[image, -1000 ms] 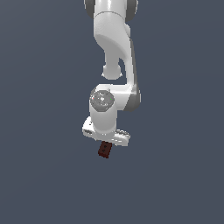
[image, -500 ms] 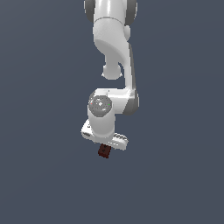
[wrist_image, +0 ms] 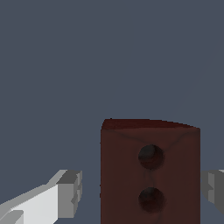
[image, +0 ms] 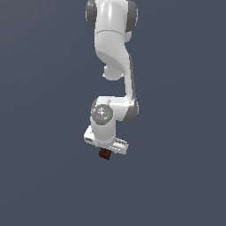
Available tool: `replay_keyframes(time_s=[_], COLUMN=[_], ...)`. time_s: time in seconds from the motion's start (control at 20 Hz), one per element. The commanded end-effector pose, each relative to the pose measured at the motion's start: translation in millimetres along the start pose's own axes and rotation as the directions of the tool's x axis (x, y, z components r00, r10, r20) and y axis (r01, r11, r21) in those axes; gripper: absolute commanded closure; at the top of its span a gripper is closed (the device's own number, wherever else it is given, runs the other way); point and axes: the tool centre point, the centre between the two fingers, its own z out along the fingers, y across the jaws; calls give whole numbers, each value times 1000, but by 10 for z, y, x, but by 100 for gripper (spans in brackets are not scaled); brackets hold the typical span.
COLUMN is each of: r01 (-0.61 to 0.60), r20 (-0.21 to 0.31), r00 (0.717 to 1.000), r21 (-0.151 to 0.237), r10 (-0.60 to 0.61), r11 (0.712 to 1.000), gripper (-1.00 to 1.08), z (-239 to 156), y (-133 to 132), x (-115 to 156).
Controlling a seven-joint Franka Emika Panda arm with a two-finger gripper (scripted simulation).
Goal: Pick up the object and move it to a goal position.
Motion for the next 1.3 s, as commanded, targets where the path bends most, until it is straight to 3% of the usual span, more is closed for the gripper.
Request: replay_keyframes(time_s=[0.0, 0.25, 0.3, 1.25], r01=[0, -1, -1, -1], r20=[-1, -1, -1, 0], r00=[1000, 1000, 1000, 1000], r21=[0, 0, 0, 0], r10=[0, 1, 1, 1], r11=[1000, 1000, 1000, 1000], gripper=[-92, -92, 108, 108], z=[97, 123, 123, 110], y=[-2, -2, -2, 1], x=[1, 16, 16, -90])
